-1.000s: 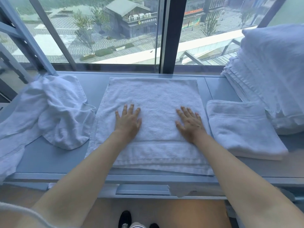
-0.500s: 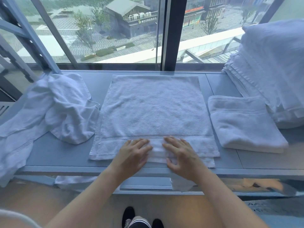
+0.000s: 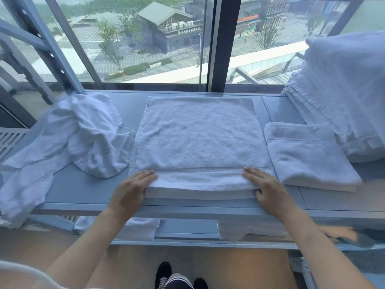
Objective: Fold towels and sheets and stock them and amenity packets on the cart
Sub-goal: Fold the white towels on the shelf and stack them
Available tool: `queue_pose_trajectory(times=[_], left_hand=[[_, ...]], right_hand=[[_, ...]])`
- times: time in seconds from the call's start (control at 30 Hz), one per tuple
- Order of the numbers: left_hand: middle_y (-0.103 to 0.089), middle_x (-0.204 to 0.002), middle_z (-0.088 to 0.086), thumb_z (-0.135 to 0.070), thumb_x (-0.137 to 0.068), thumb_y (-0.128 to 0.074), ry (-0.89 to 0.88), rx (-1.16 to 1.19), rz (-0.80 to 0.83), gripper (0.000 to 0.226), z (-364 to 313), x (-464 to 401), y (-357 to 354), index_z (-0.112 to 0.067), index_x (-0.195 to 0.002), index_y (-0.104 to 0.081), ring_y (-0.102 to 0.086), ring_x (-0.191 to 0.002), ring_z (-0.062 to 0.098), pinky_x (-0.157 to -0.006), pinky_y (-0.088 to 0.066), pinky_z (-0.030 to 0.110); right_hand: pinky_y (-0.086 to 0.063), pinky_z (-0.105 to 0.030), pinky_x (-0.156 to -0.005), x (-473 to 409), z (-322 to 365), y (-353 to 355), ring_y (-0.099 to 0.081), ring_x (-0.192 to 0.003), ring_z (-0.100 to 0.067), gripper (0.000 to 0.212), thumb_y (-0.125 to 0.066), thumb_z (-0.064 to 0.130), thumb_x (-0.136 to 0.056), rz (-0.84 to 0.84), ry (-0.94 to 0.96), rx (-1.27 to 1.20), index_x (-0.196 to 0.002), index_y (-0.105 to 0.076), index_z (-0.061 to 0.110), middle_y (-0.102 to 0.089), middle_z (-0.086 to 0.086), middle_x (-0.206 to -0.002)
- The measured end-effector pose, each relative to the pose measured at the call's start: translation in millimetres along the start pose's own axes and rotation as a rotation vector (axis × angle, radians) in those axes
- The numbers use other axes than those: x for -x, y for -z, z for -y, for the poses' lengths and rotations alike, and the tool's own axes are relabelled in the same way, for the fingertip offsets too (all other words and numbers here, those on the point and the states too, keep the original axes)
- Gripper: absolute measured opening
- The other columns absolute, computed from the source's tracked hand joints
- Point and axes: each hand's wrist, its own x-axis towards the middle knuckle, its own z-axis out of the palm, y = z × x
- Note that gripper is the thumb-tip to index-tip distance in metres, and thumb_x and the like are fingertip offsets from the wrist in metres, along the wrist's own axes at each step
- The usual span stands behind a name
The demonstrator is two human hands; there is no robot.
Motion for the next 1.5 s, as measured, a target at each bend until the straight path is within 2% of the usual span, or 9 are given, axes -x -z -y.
queue_pose_trajectory(times=[0.2,0.33,0.53,0.7,0.9,1.1,1.23,1.37,1.5], left_hand=[[-0.071,-0.129,0.008,0.026,-0.08,-0.054,-0.008,0.093,-0.205,0.06,3.8,-20.4,36.5,-0.008,-0.126,-0.073,-0.067,-0.12,0.029,-0.1,-0.055,0.043],[-0.067,-0.135,-0.001,0.023,-0.083,-0.054,-0.024,0.078,-0.339,0.065,19.6,-18.0,61.6,-0.016,-0.132,-0.07,-0.059,-0.129,0.017,-0.11,-0.043,0.027],[-0.061,-0.141,0.001,0.029,-0.077,-0.053,0.142,0.141,-0.128,0.07,43.6,36.0,14.2,-0.012,-0.131,-0.071,-0.055,-0.136,0.029,-0.112,-0.046,0.045],[-0.059,-0.147,0.003,0.029,-0.075,-0.056,0.162,0.121,-0.128,0.075,48.7,45.2,-8.3,-0.015,-0.134,-0.069,-0.048,-0.143,0.027,-0.113,-0.045,0.05],[-0.06,-0.144,0.009,0.023,-0.079,-0.055,0.164,0.123,-0.128,0.063,11.0,20.3,-9.8,-0.01,-0.13,-0.071,-0.052,-0.138,0.035,-0.114,-0.044,0.05],[-0.063,-0.142,-0.002,0.026,-0.078,-0.053,0.124,0.151,-0.341,0.068,5.0,13.9,11.1,-0.016,-0.129,-0.072,-0.053,-0.138,0.019,-0.107,-0.047,0.033],[-0.062,-0.143,0.002,0.03,-0.076,-0.05,0.161,0.139,-0.233,0.07,17.5,34.0,3.3,-0.012,-0.127,-0.073,-0.054,-0.137,0.027,-0.11,-0.048,0.048],[-0.058,-0.148,0.001,0.015,-0.084,-0.041,0.072,0.101,-0.171,0.064,23.2,64.1,-16.8,-0.011,-0.136,-0.067,-0.049,-0.143,0.025,-0.114,-0.044,0.052],[-0.059,-0.146,-0.004,0.029,-0.079,-0.047,0.156,0.15,-0.215,0.073,29.3,60.6,-21.9,-0.015,-0.131,-0.071,-0.051,-0.14,0.02,-0.113,-0.045,0.046]], right_hand=[[-0.058,-0.04,-0.084,4.4,8.3,23.8,-0.072,-0.108,-0.029,0.037,-0.061,-0.007,-0.092,-0.403,-0.102,0.001,-0.118,-0.076,0.015,-0.076,-0.004,-0.118],[-0.057,-0.038,-0.084,17.6,21.7,35.9,-0.069,-0.101,-0.023,0.029,-0.057,0.005,-0.098,-0.58,0.04,0.046,-0.117,-0.075,0.016,-0.076,-0.001,-0.113],[-0.057,-0.036,-0.092,67.1,44.2,-35.3,-0.071,-0.106,-0.021,0.034,-0.075,-0.013,-0.081,-0.322,0.03,-0.063,-0.105,-0.081,0.01,-0.076,0.002,-0.114],[-0.053,-0.028,-0.092,59.4,15.1,-36.9,-0.068,-0.105,-0.017,0.038,-0.073,-0.018,-0.076,-0.367,-0.015,-0.065,-0.1,-0.08,0.011,-0.075,0.006,-0.111],[-0.06,-0.045,-0.079,24.3,-18.3,-2.9,-0.07,-0.091,-0.035,0.044,-0.069,-0.031,-0.06,-0.403,-0.016,0.025,-0.086,-0.079,0.002,-0.078,-0.009,-0.097],[-0.051,-0.024,-0.082,30.7,-26.6,30.0,-0.065,-0.089,-0.022,0.039,-0.066,-0.026,-0.061,-0.638,-0.005,-0.008,-0.081,-0.076,0.005,-0.073,-0.003,-0.091],[-0.054,-0.044,-0.065,66.1,-10.2,-8.6,-0.06,-0.082,-0.027,0.042,-0.067,-0.032,-0.058,-0.433,0.01,0.02,-0.073,-0.07,0.006,-0.068,-0.002,-0.085],[-0.05,-0.04,-0.058,70.9,-17.8,-20.2,-0.054,-0.081,-0.026,0.04,-0.066,-0.03,-0.059,-0.389,-0.042,0.057,-0.073,-0.065,0.008,-0.064,0.002,-0.085],[-0.051,-0.041,-0.061,67.0,-20.4,-14.5,-0.056,-0.082,-0.026,0.04,-0.065,-0.03,-0.06,-0.375,-0.022,0.056,-0.073,-0.066,0.008,-0.064,0.001,-0.084]])
